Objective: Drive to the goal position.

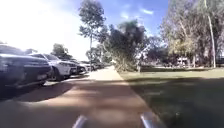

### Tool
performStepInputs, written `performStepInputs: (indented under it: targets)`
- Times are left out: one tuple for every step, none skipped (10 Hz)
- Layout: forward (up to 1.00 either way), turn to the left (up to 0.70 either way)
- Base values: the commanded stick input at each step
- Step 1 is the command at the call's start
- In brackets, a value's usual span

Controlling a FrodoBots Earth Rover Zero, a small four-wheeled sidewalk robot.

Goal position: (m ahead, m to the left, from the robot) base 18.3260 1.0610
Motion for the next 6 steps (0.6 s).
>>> performStepInputs:
  targets:
    - [1.0, 0.0]
    - [1.0, 0.0]
    - [1.0, 0.0]
    - [1.0, 0.0]
    - [1.0, 0.0]
    - [1.0, 0.0]
